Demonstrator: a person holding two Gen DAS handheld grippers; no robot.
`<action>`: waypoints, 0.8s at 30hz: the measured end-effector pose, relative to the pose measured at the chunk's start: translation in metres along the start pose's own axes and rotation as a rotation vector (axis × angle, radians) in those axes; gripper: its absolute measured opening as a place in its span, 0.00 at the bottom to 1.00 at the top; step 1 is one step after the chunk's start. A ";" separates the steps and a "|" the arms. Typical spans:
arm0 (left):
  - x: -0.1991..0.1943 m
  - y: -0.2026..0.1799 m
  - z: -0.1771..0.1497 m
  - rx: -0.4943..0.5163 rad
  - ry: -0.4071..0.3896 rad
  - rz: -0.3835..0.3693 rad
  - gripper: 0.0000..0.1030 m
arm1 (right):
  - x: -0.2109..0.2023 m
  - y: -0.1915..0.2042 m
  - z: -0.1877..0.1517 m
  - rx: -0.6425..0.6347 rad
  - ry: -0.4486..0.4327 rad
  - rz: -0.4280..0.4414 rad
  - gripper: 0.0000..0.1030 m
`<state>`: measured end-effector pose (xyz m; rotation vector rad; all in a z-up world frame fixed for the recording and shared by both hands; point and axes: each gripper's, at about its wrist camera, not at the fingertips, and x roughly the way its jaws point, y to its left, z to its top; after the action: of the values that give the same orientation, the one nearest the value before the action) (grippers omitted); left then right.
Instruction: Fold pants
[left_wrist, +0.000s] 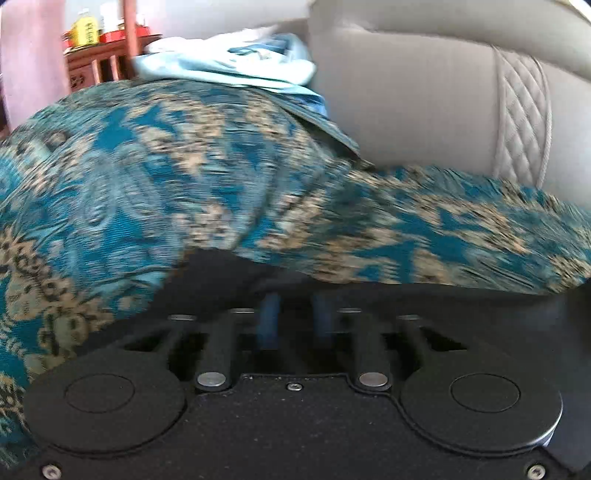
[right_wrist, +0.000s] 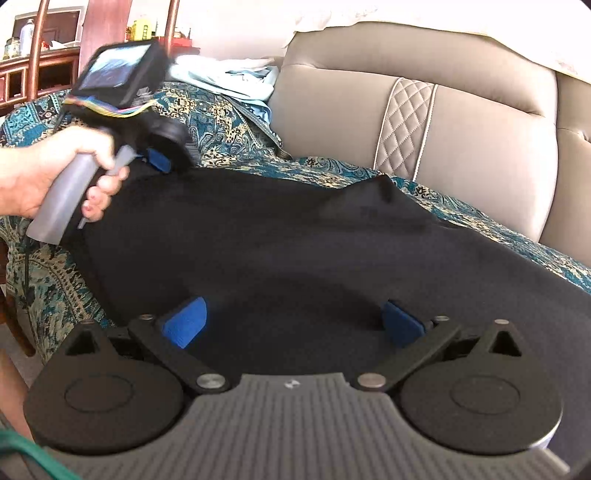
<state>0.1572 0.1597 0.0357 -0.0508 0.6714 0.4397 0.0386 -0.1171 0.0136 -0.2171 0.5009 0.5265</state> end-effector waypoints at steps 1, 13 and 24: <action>-0.001 0.004 -0.002 0.013 -0.014 0.011 0.09 | 0.000 0.000 0.000 -0.001 0.000 0.002 1.00; -0.019 0.022 -0.045 0.053 -0.119 0.091 0.13 | -0.002 -0.004 0.005 -0.006 0.015 0.016 1.00; -0.021 0.024 -0.047 0.048 -0.129 0.090 0.13 | 0.013 -0.091 0.023 0.137 0.119 -0.178 1.00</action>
<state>0.1050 0.1644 0.0135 0.0533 0.5581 0.5093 0.1055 -0.1810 0.0330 -0.1610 0.6244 0.3056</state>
